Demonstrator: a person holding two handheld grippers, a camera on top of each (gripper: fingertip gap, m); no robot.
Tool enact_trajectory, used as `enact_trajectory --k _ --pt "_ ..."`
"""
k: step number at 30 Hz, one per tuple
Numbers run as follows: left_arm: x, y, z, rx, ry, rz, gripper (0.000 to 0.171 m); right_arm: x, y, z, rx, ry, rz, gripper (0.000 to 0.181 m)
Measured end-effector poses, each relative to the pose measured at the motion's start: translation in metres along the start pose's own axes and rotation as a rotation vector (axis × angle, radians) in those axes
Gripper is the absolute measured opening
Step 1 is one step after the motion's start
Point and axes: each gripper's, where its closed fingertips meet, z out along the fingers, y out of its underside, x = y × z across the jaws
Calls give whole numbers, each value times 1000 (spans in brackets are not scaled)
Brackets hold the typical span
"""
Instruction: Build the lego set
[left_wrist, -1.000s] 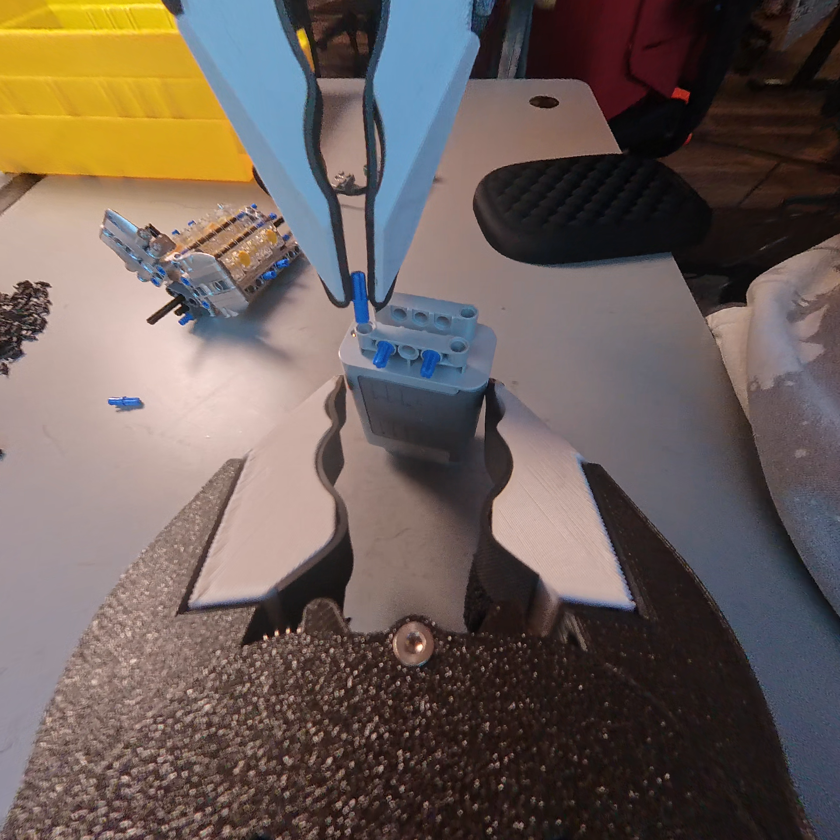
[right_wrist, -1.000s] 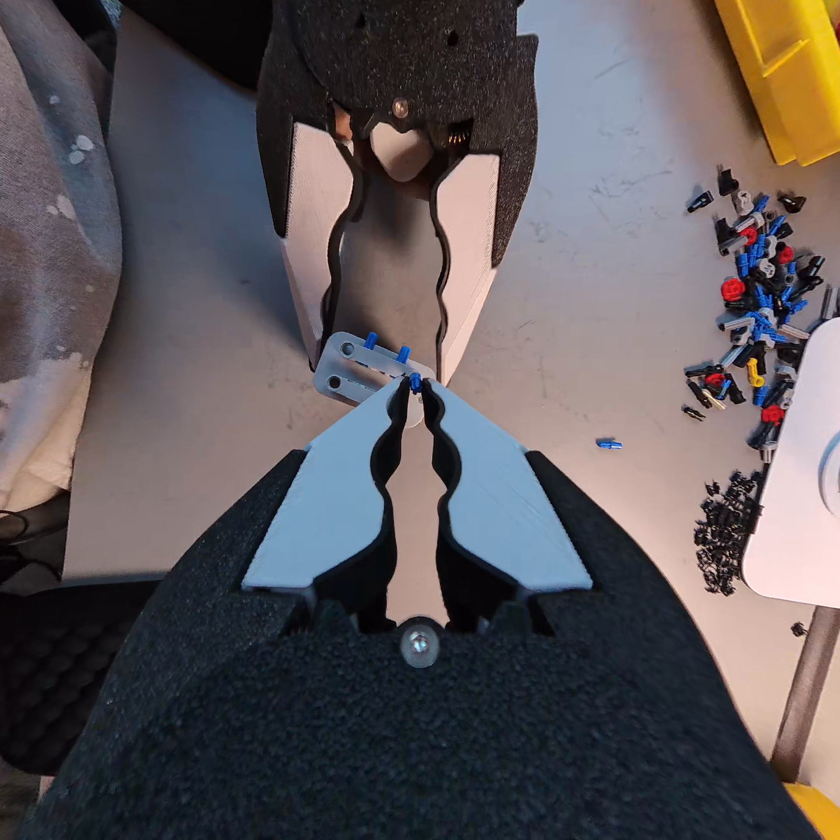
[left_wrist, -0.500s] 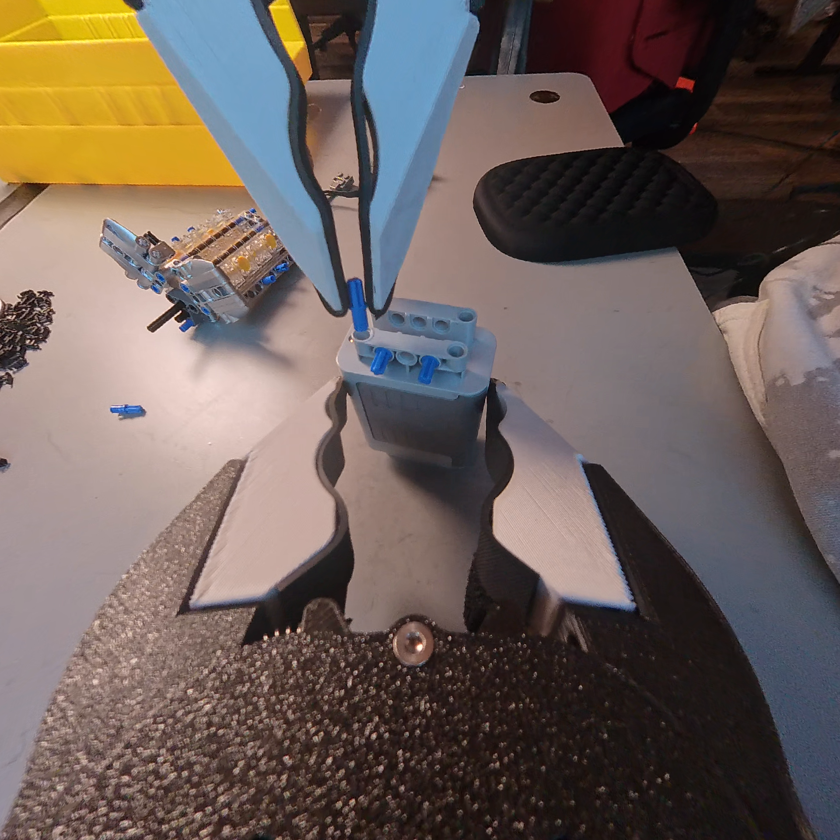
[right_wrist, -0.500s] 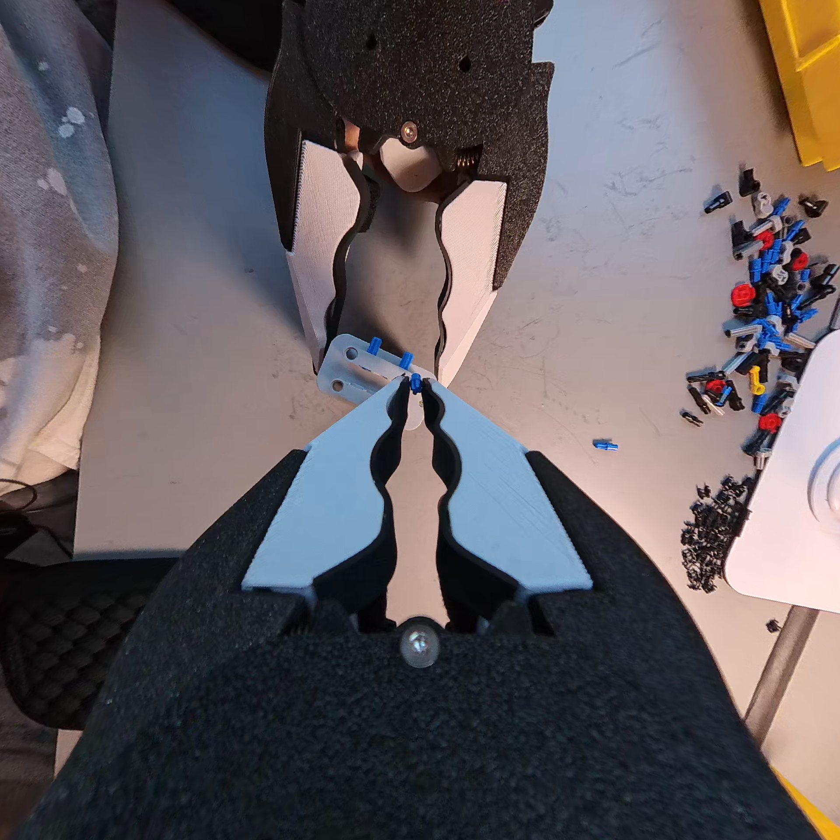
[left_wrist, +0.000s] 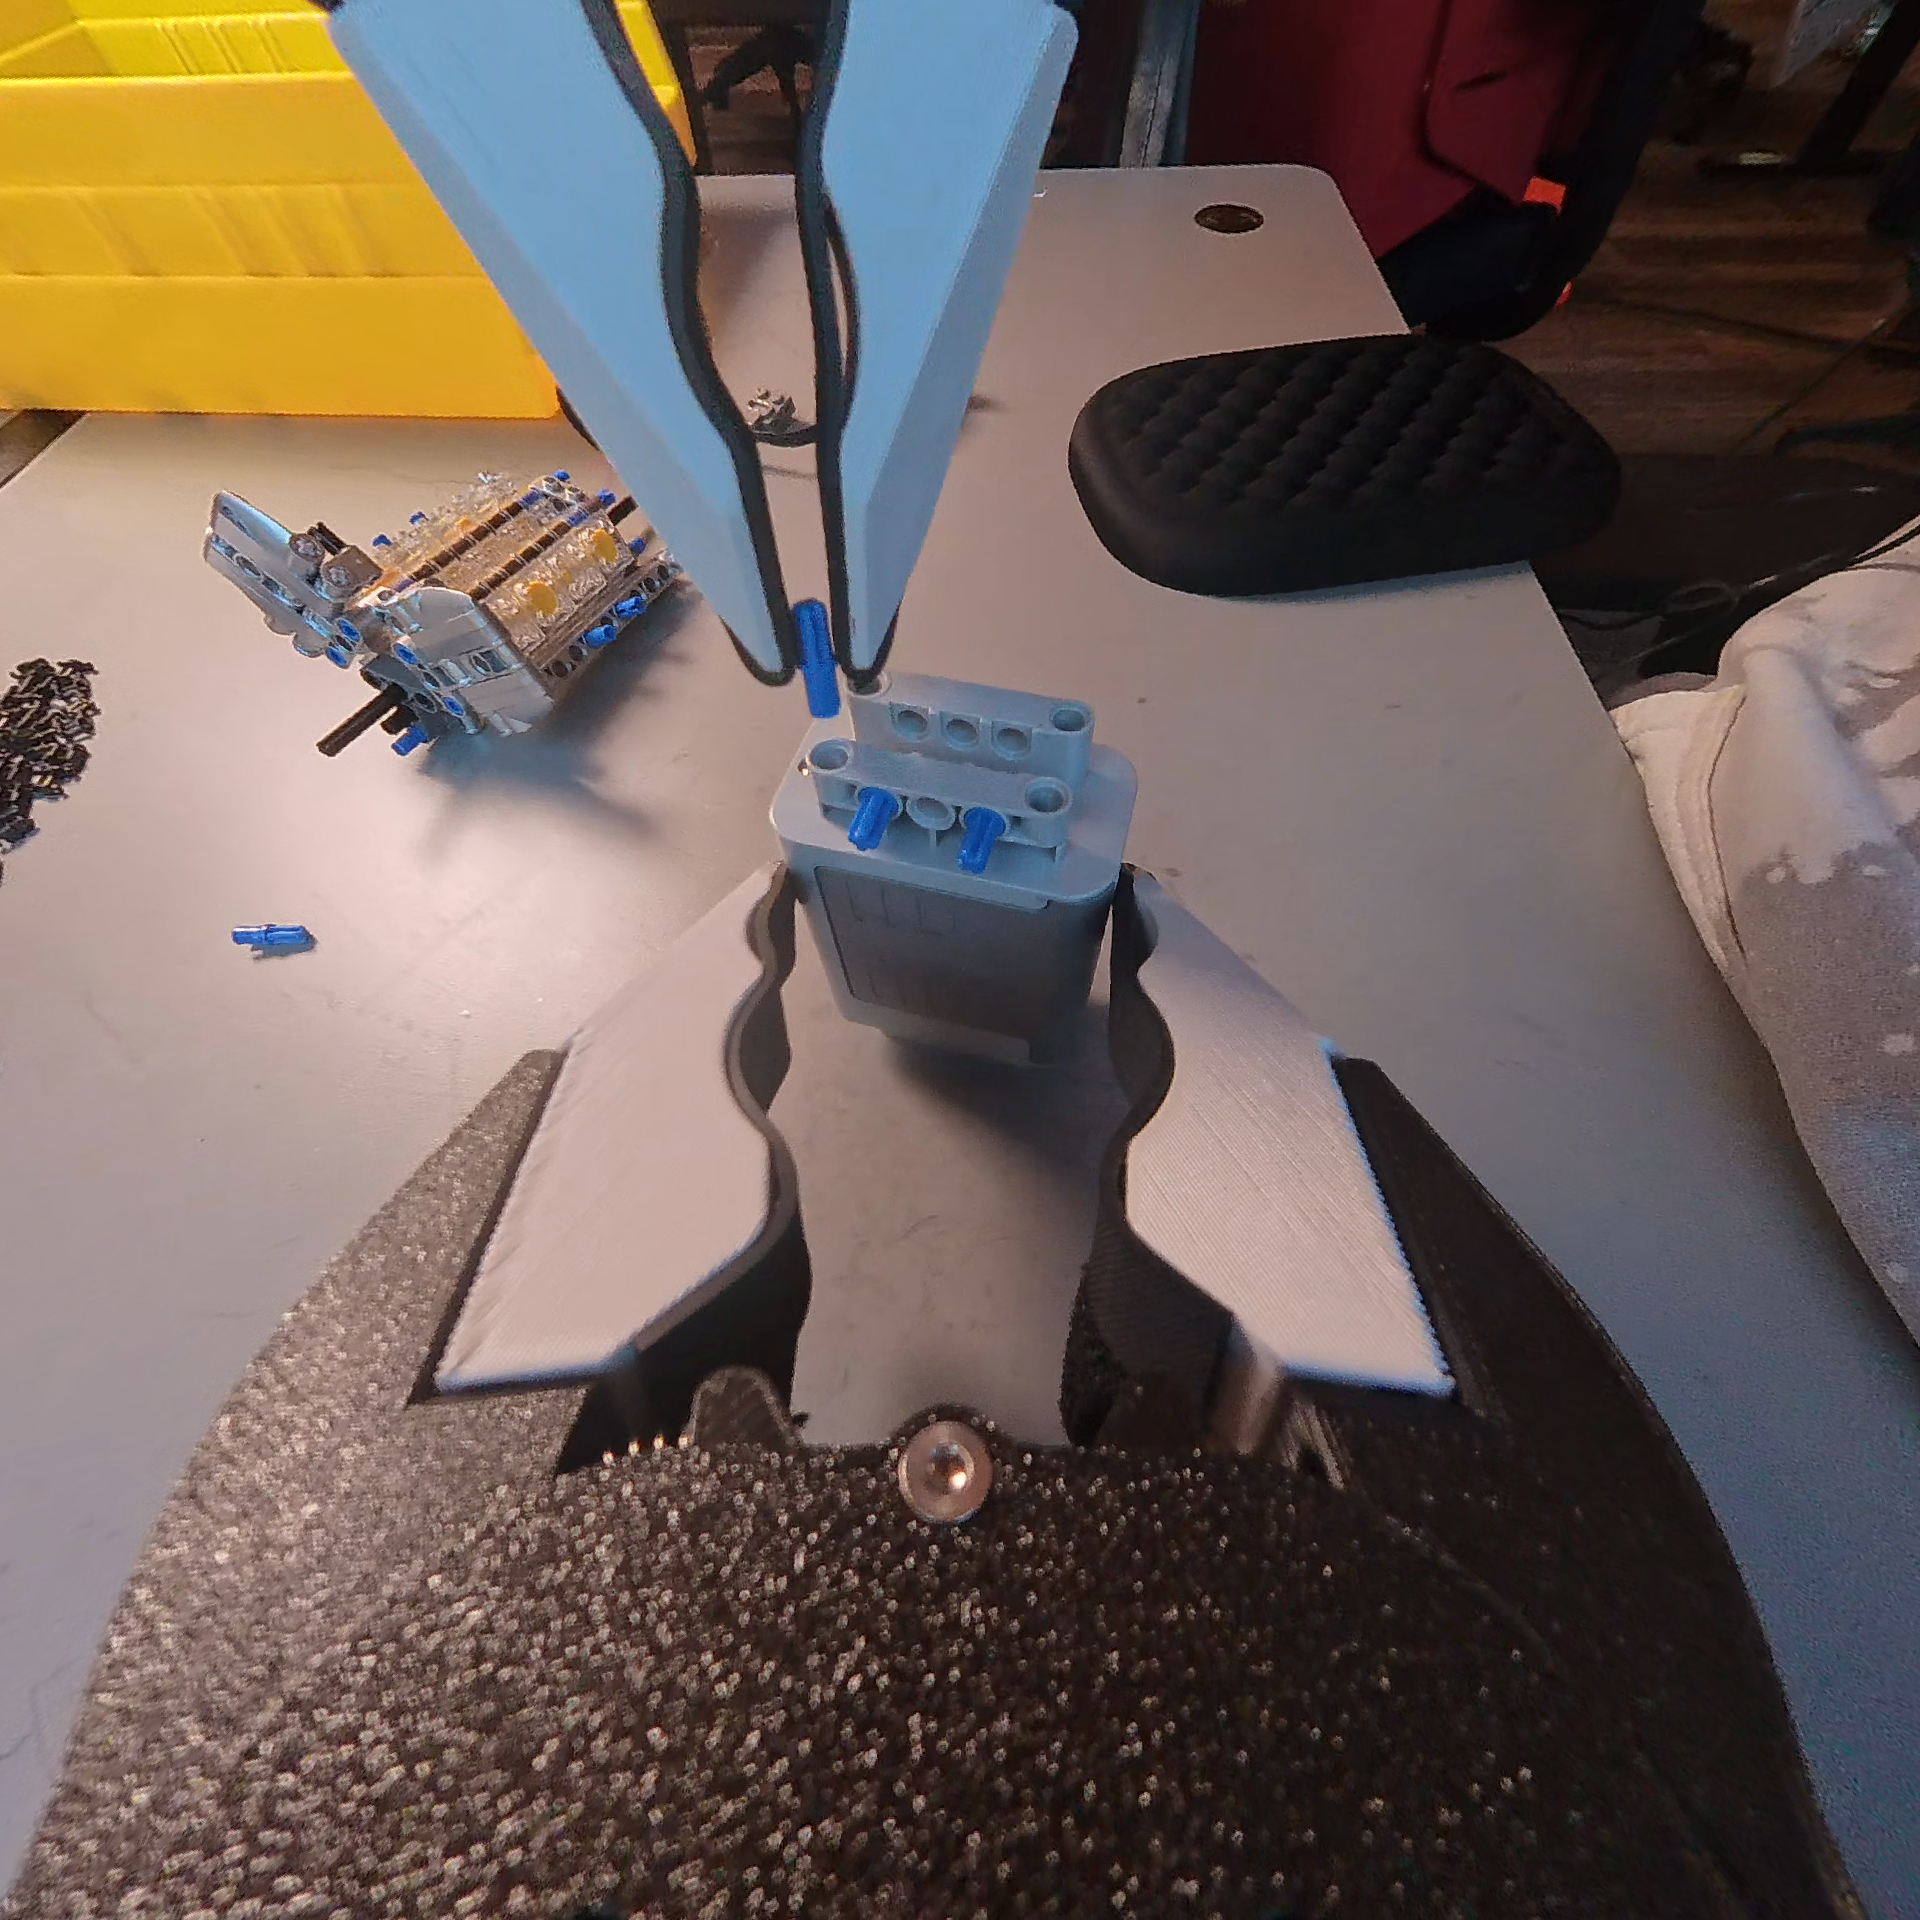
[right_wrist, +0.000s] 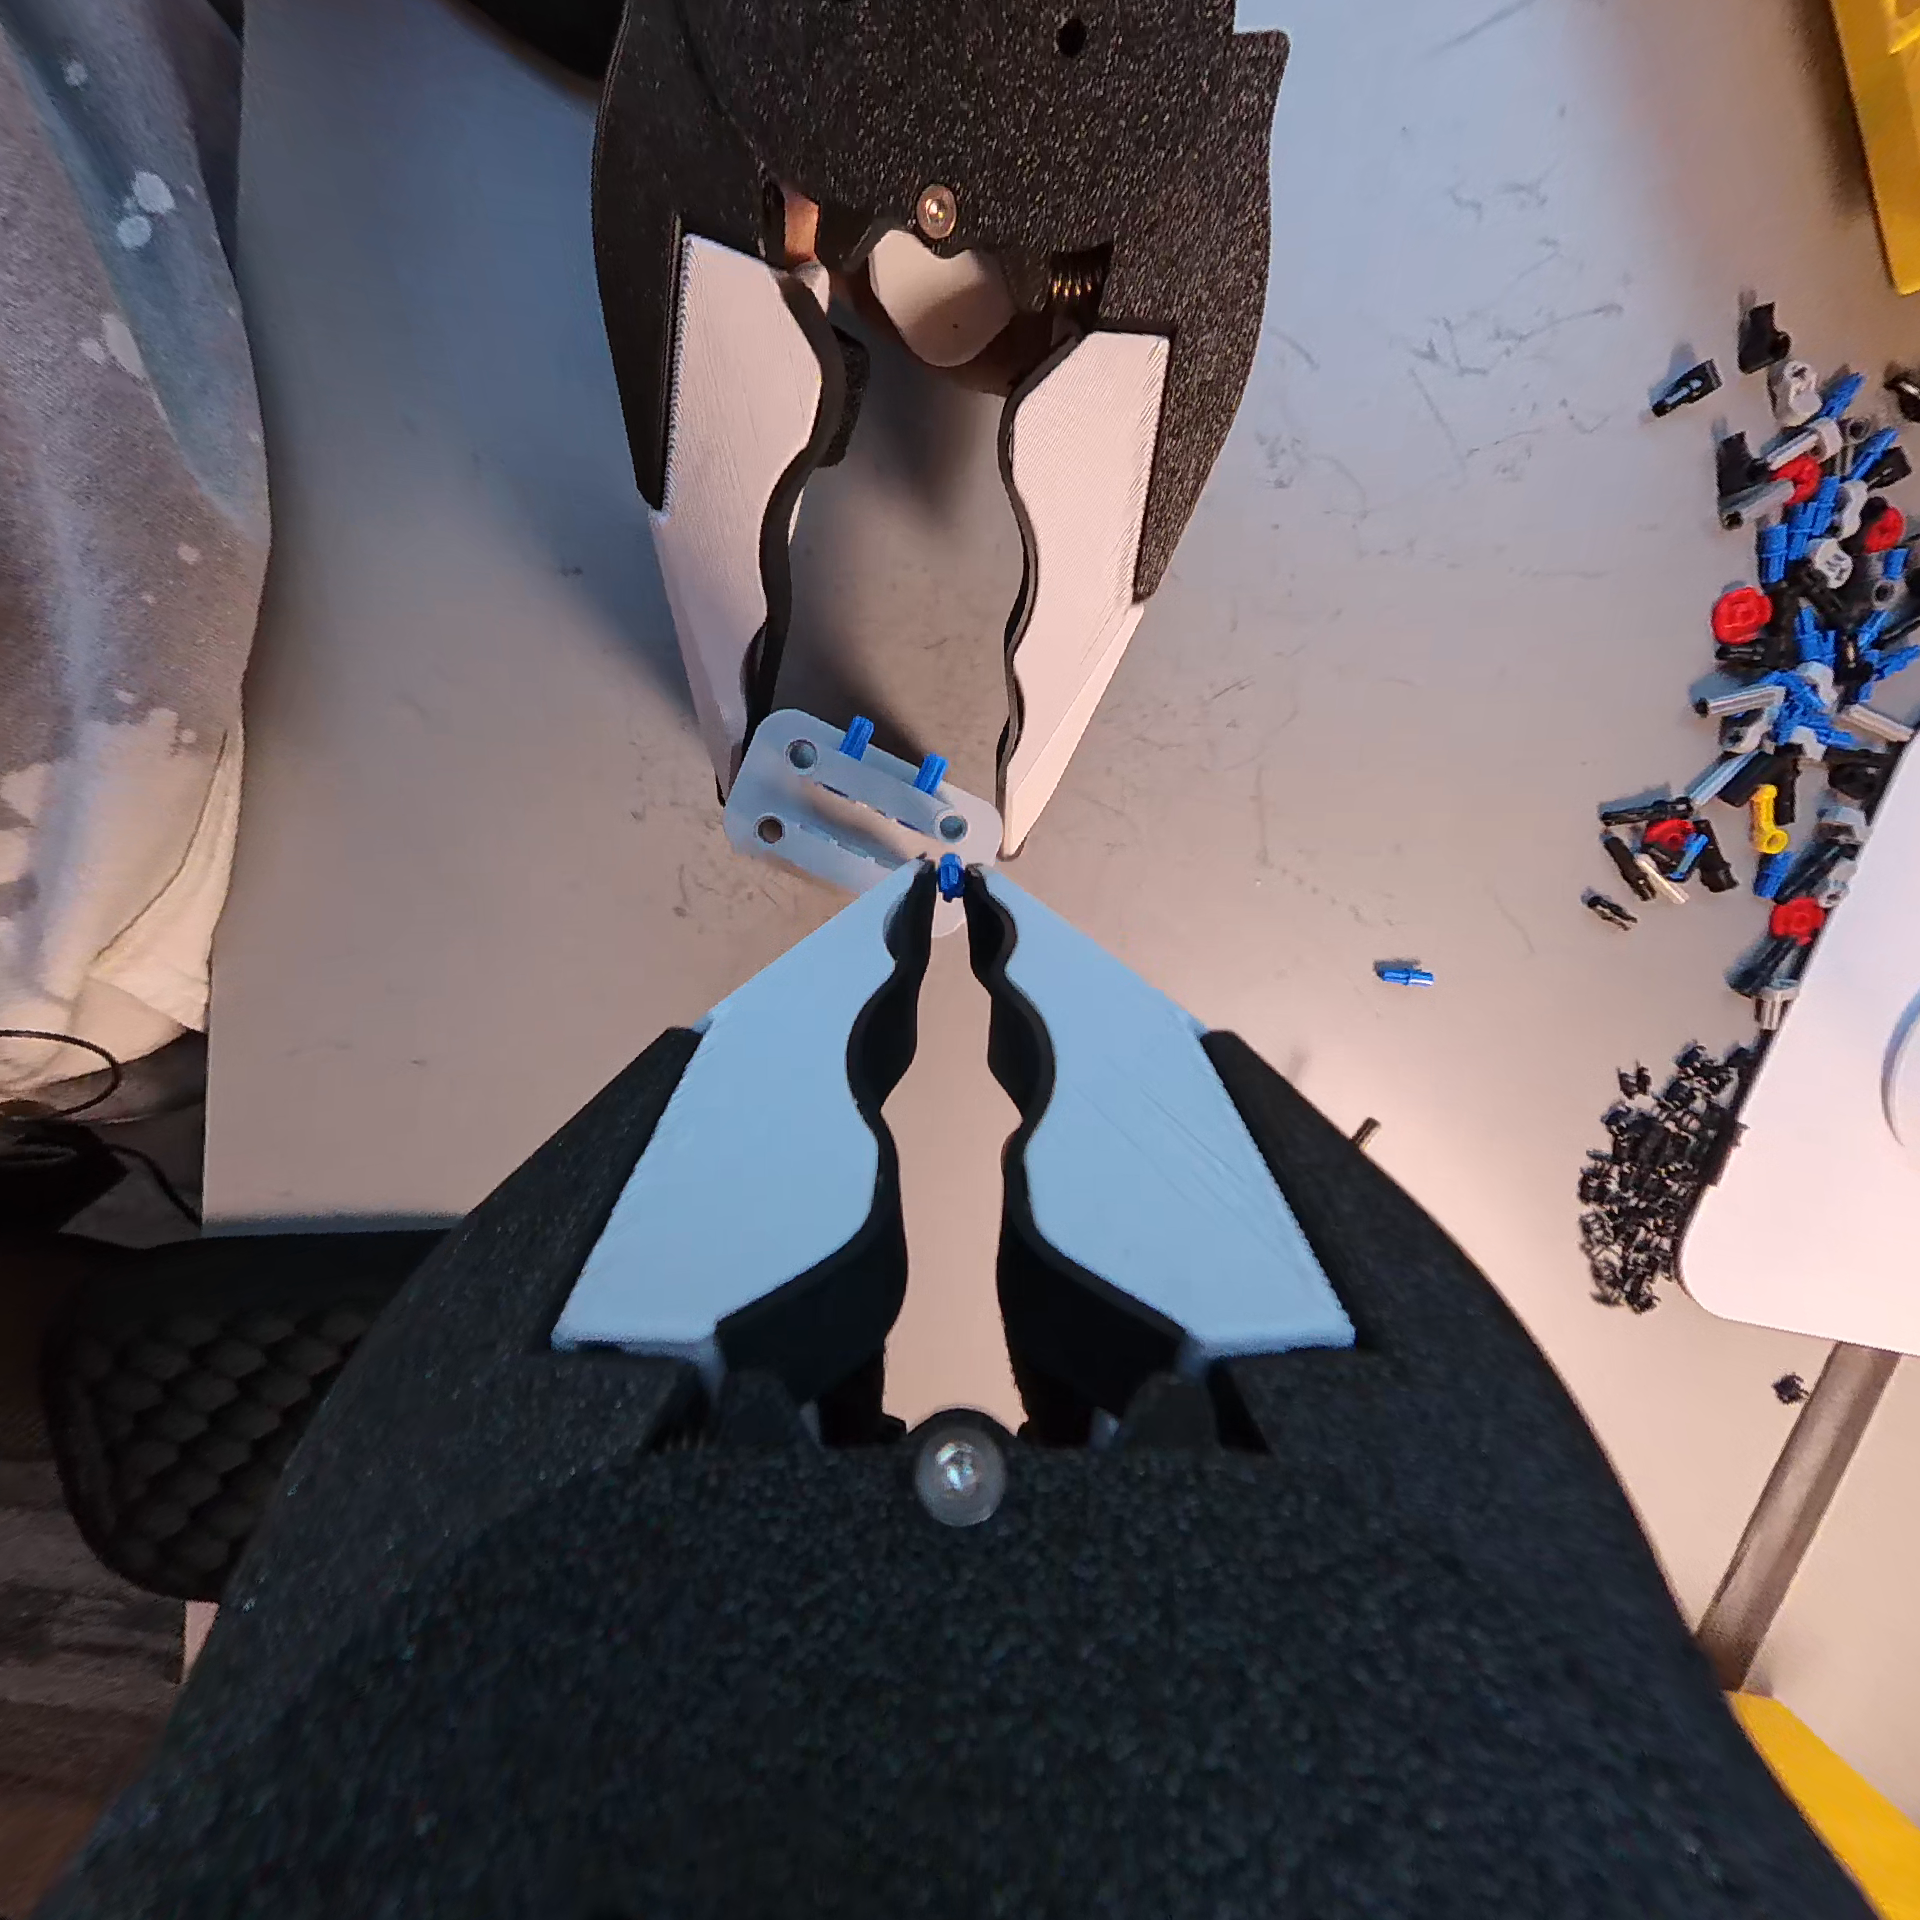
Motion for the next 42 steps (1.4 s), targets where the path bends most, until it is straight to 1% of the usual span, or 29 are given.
enact_trajectory --k 9,15,18,21,30,42 --pt "-1 -1 -2 10 -25 31 59 -5 7 0 -23 -6 4 4" --pt "-2 -8 -3 50 -32 21 68 -6 10 2 -59 -13 -7 5" --pt "-1 -8 1 41 -30 35 70 -6 10 2 -85 -20 -16 5" --pt "-1 -8 4 34 -34 37 64 -6 10 1 -115 -29 -31 4" --pt "-2 -8 4 34 -36 31 63 -6 7 1 -175 -49 -64 4" --pt "-1 -7 5 29 -24 14 63 -6 8 1 -227 -66 -60 4"
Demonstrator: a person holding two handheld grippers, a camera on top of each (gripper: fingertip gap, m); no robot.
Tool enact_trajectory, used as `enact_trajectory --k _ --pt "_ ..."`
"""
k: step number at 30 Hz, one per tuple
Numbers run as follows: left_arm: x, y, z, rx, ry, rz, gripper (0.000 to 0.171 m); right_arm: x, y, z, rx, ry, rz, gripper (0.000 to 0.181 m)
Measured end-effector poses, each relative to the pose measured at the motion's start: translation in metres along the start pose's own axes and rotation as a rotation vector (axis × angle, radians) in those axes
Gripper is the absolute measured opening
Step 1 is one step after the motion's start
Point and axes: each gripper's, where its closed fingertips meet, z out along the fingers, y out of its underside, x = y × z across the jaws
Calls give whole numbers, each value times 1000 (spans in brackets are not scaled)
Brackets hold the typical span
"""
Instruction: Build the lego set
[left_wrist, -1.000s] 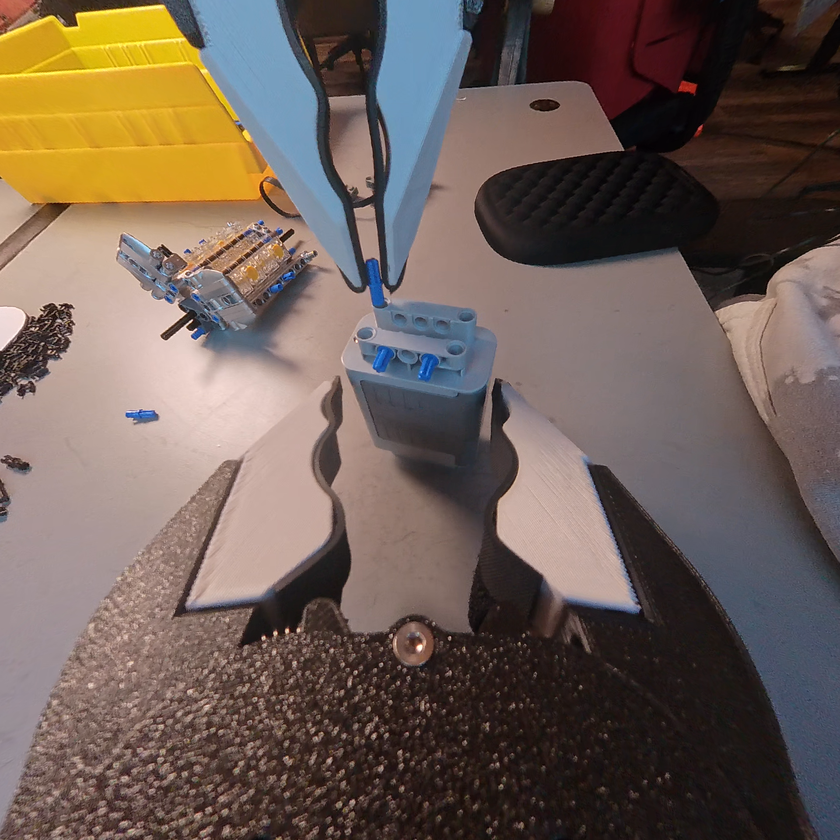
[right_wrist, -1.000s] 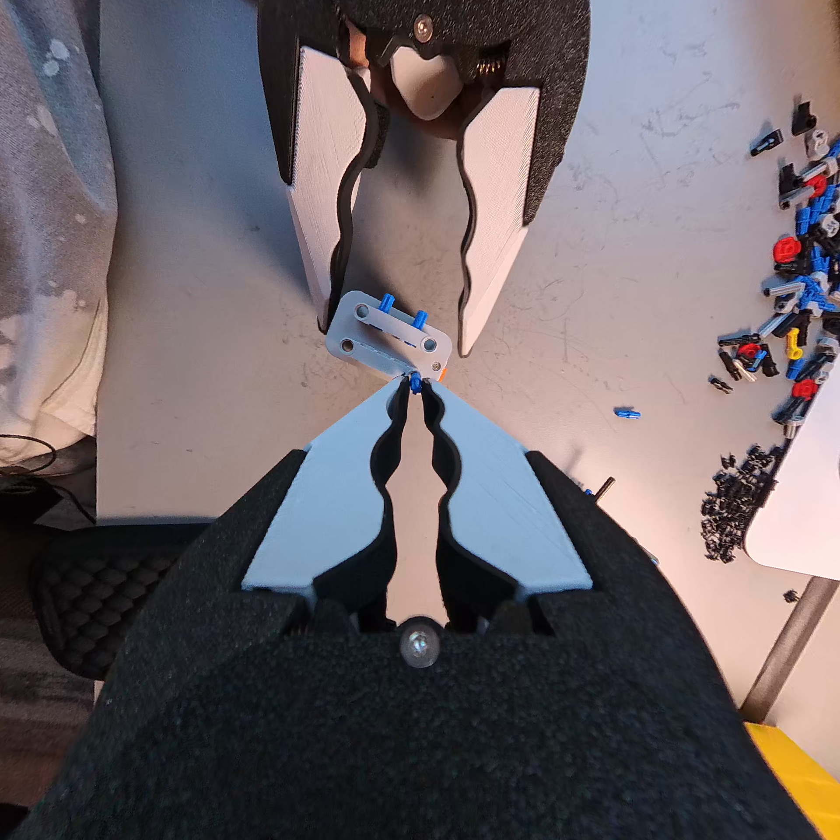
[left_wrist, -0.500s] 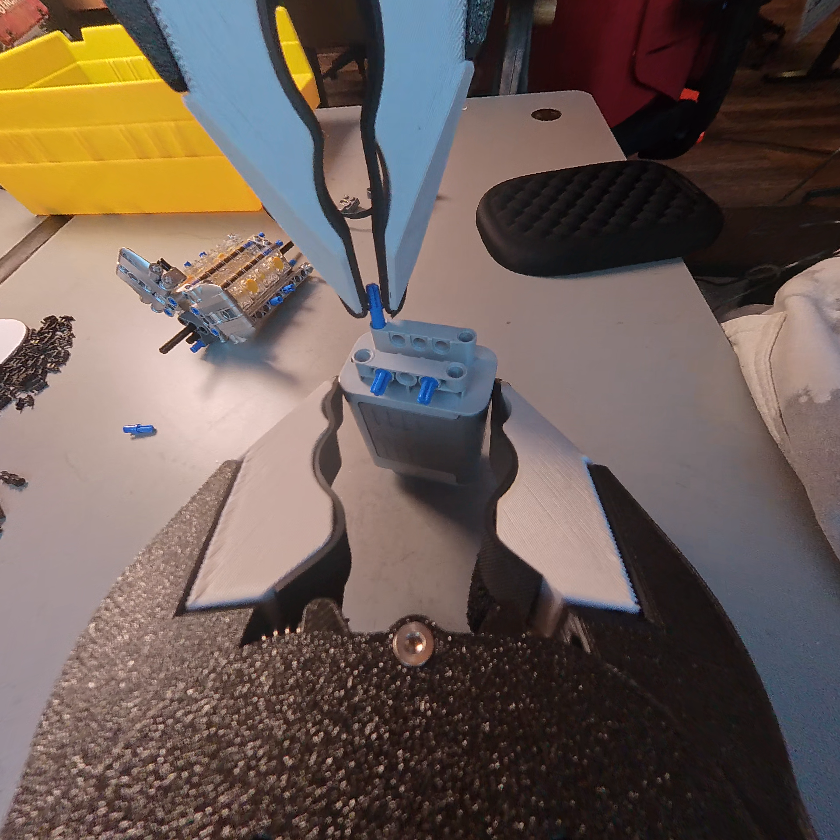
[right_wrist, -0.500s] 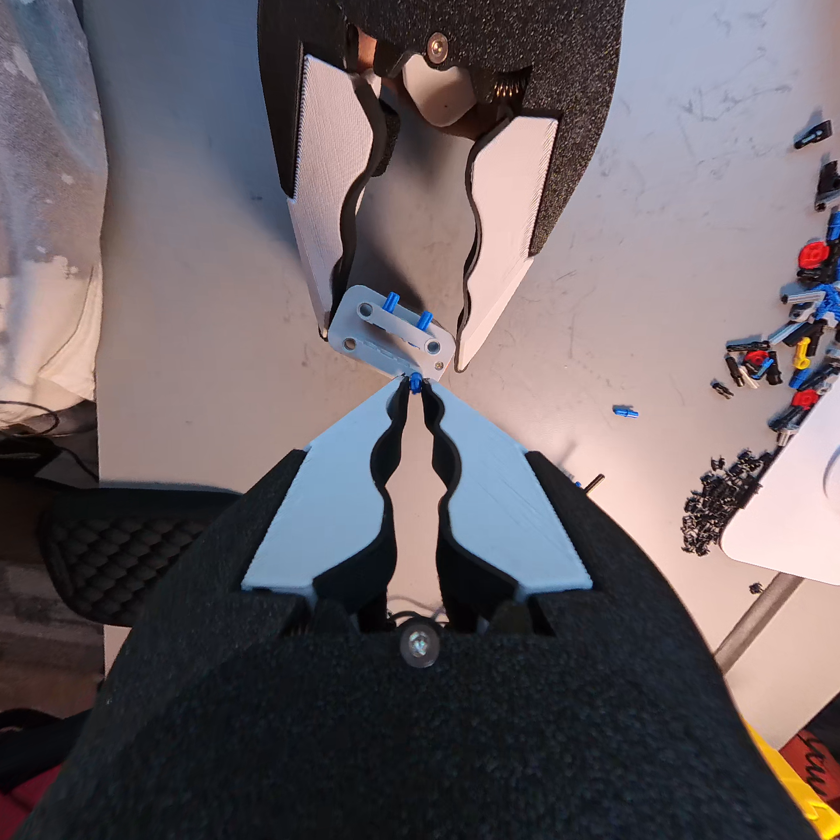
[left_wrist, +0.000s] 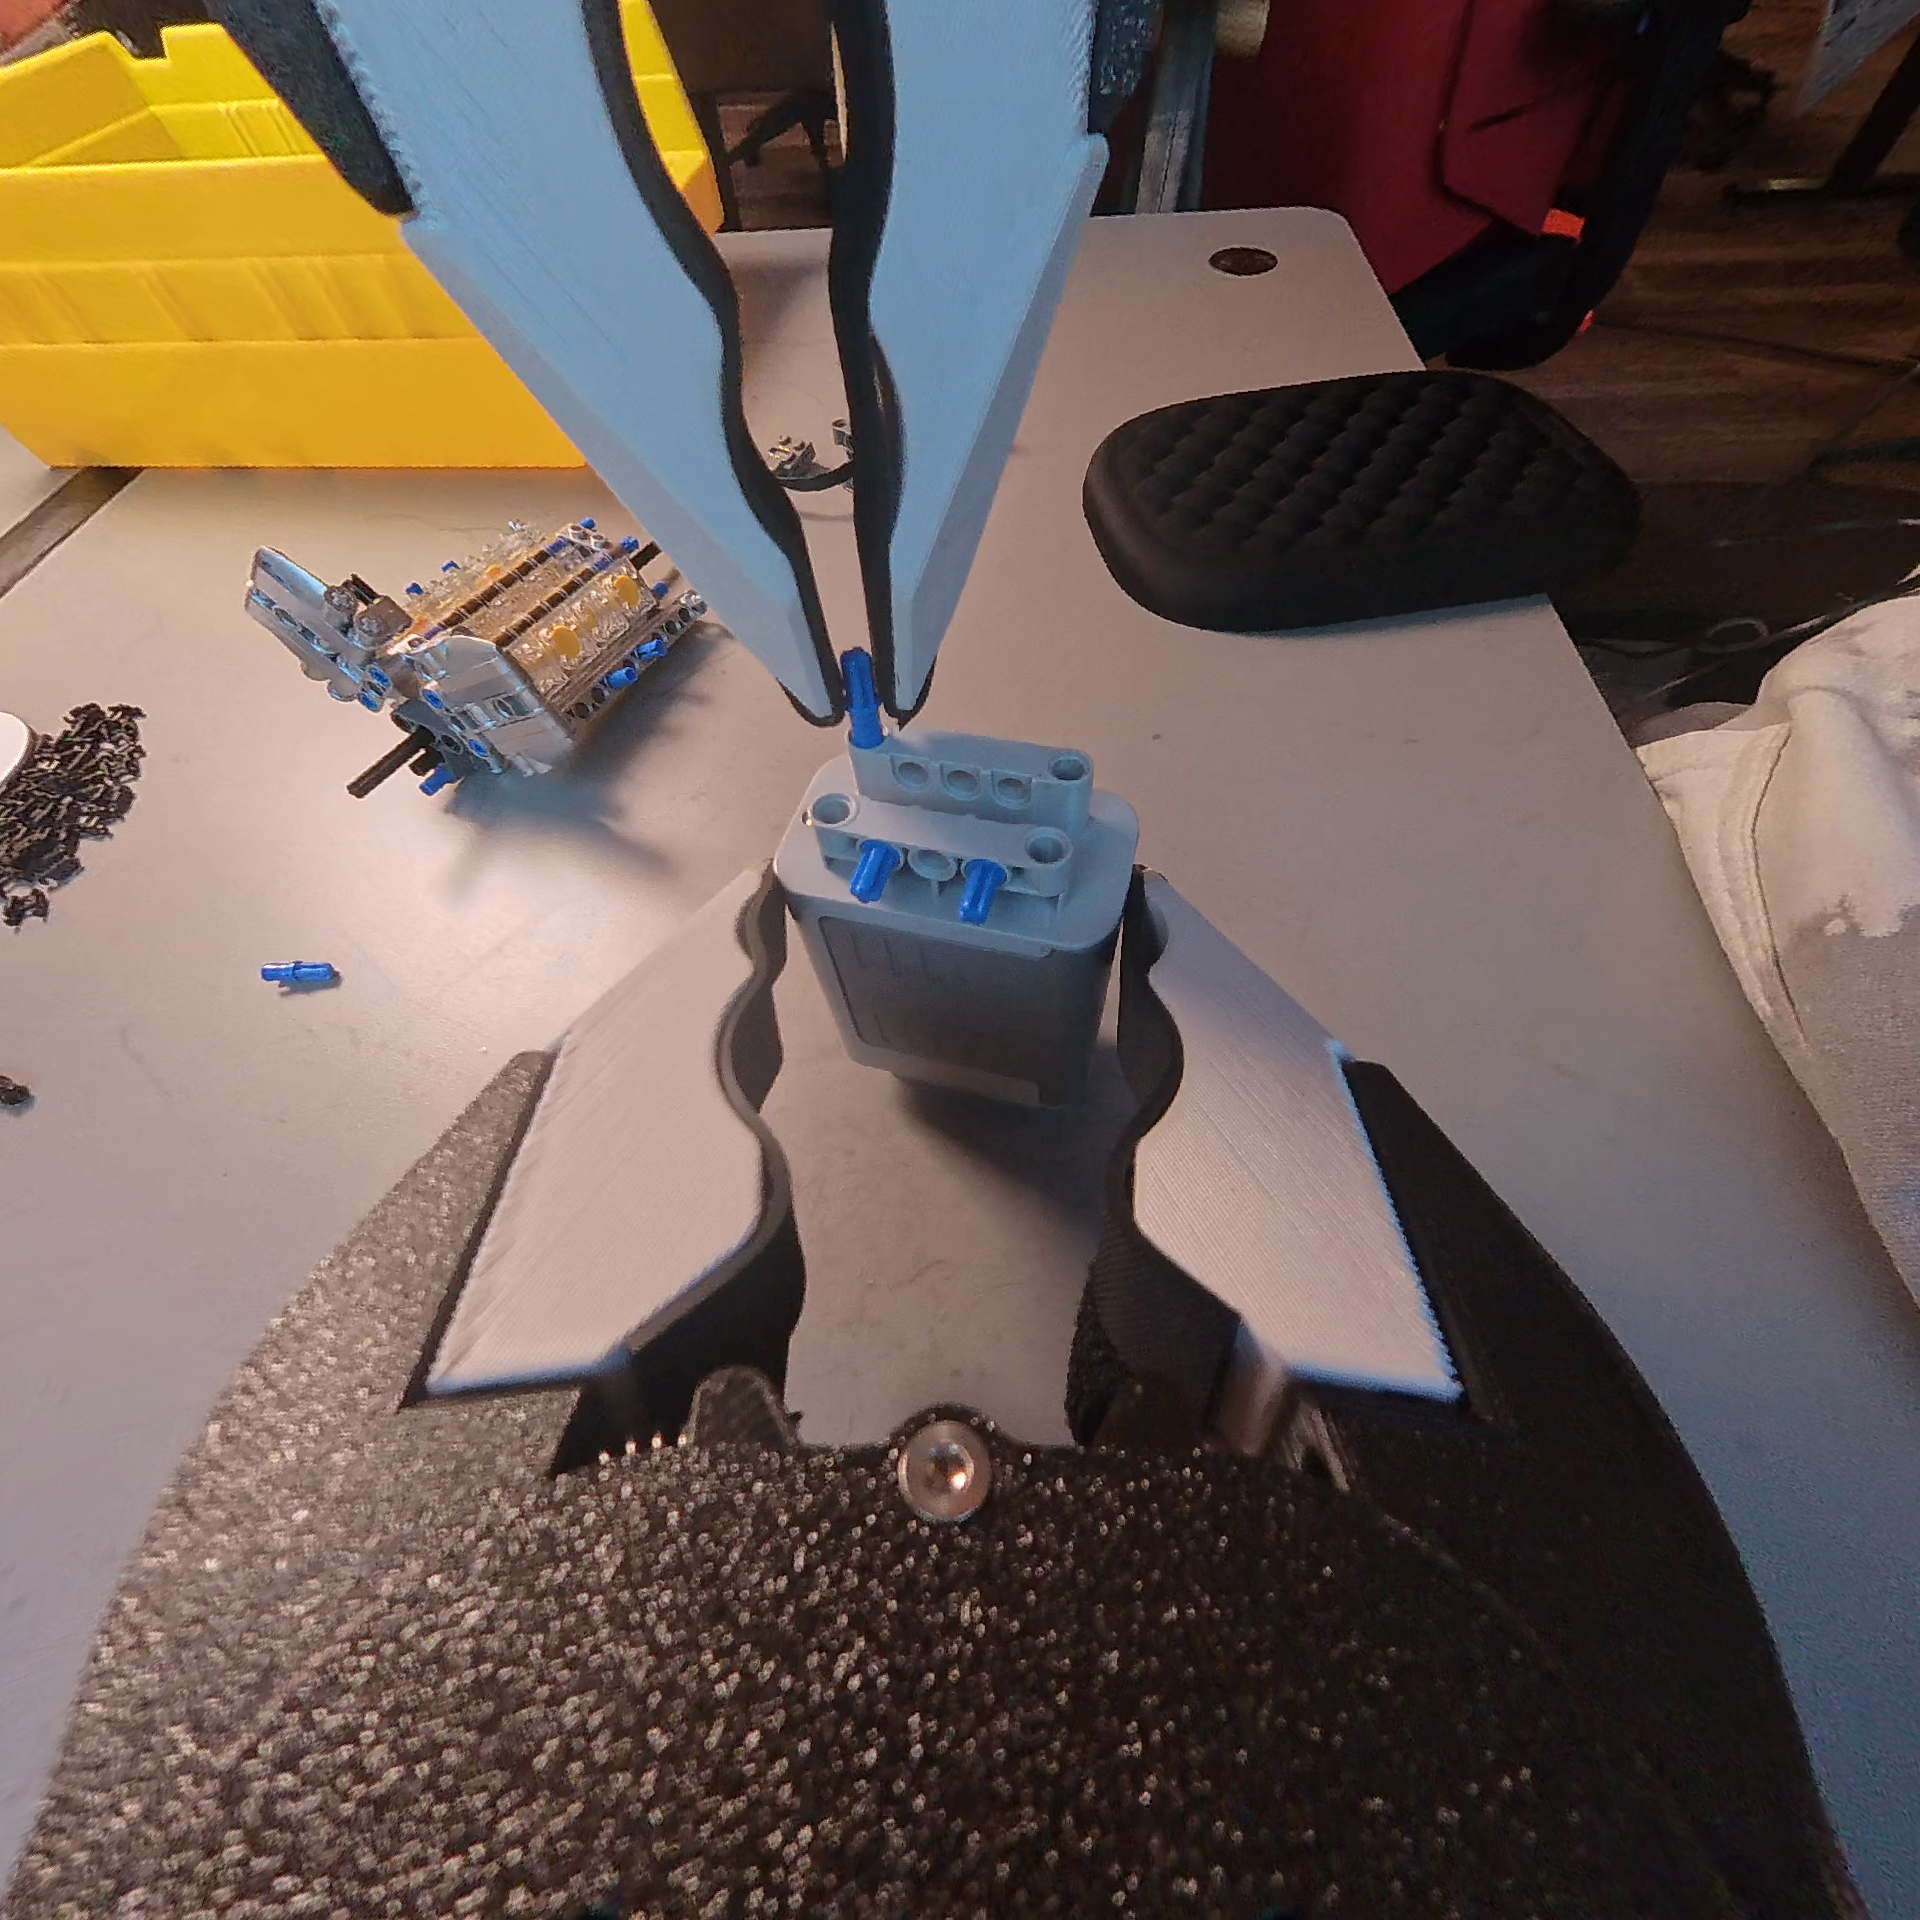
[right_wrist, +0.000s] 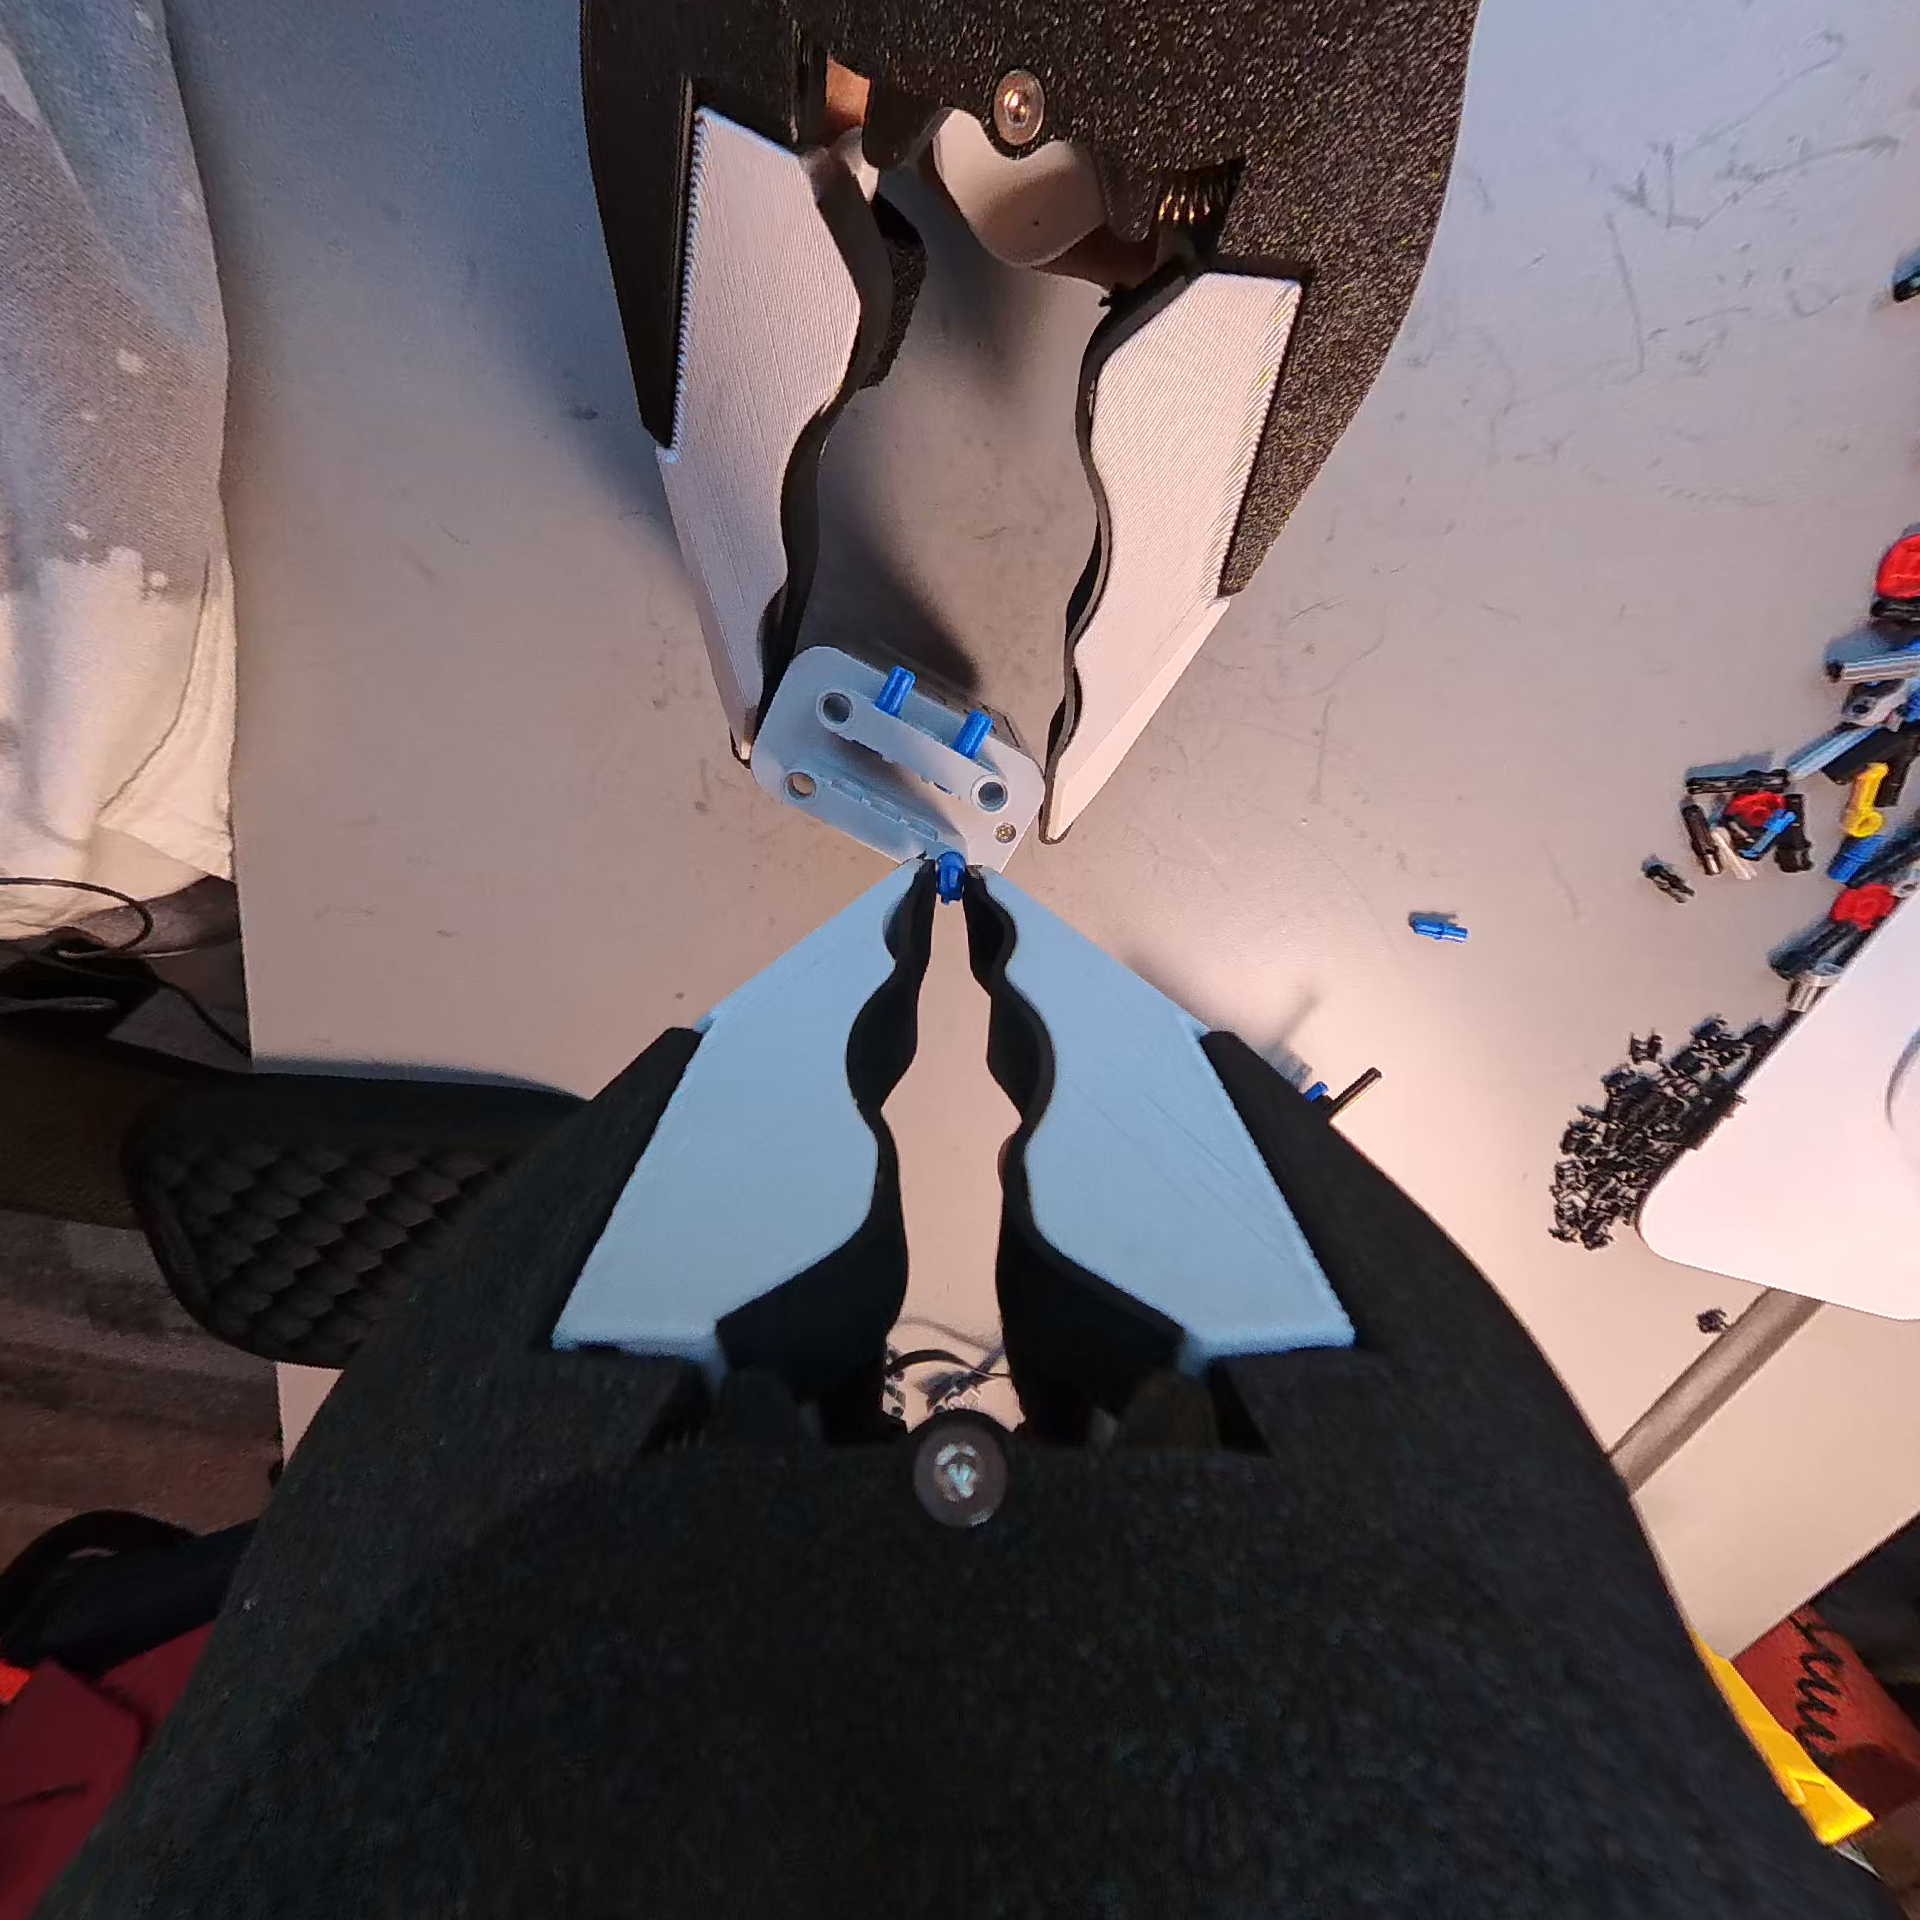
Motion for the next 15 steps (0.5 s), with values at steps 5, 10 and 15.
enact_trajectory --k 5,10,15 --pt "0 0 0 -2 2 -5 62 0 1 0 -21 7 -6 4" --pt "0 0 0 -2 5 -9 62 0 1 0 -52 15 -23 4" --pt "1 1 0 -4 15 -10 62 -3 4 4 -54 -1 -13 4"
